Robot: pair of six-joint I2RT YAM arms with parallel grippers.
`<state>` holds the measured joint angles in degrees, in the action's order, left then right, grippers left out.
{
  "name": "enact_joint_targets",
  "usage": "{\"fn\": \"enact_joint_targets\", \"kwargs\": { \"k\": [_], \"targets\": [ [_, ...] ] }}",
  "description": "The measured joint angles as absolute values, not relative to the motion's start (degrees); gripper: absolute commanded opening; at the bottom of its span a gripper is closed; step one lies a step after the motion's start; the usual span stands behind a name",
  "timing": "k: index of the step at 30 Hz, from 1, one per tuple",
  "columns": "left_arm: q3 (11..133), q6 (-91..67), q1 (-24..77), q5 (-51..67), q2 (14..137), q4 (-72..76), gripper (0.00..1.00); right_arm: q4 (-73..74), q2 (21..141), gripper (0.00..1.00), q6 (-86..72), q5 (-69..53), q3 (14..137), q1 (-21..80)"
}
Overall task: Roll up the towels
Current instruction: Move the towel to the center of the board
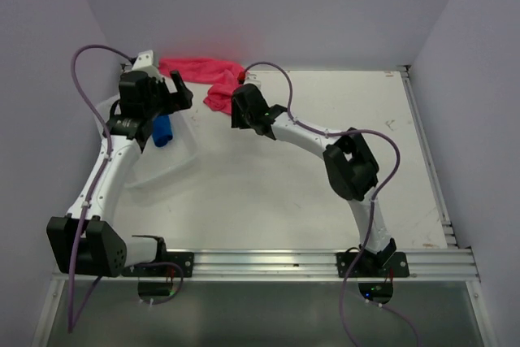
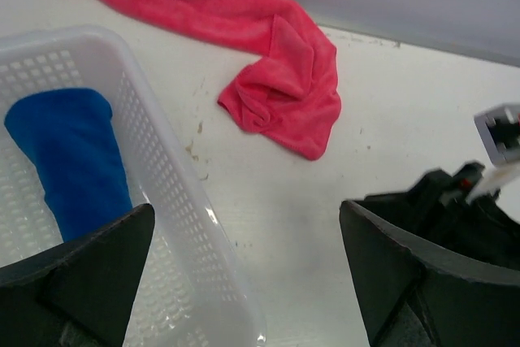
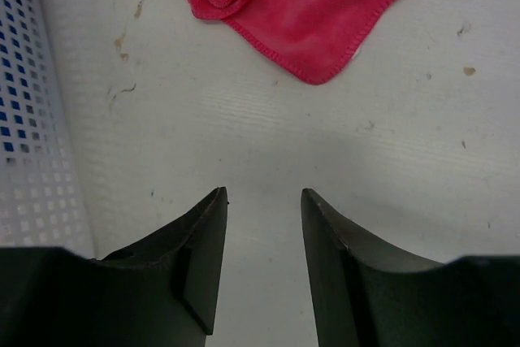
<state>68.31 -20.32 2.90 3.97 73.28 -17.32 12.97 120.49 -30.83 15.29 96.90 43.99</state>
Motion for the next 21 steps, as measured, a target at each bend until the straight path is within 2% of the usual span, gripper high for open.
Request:
{"fn": "enact_joint_targets", "kwargs": {
  "k": [8, 11, 21],
  "targets": [
    [62.3, -18.3, 11.2, -0.6, 72.6, -16.7, 1.0, 16.4, 137.5, 0.45, -23.2, 14.0, 118.3, 42.7],
    [61.9, -17.6, 13.3, -2.2, 72.3, -16.6, 1.0, 18.1, 142.1, 0.49, -20.1, 15.9, 125.3, 42.7],
    [61.9, -17.3, 13.5, -3.9, 73.5, -16.7, 1.0, 21.2, 148.3, 0.54, -12.8, 21.0, 130.4, 42.3]
  ]
}}
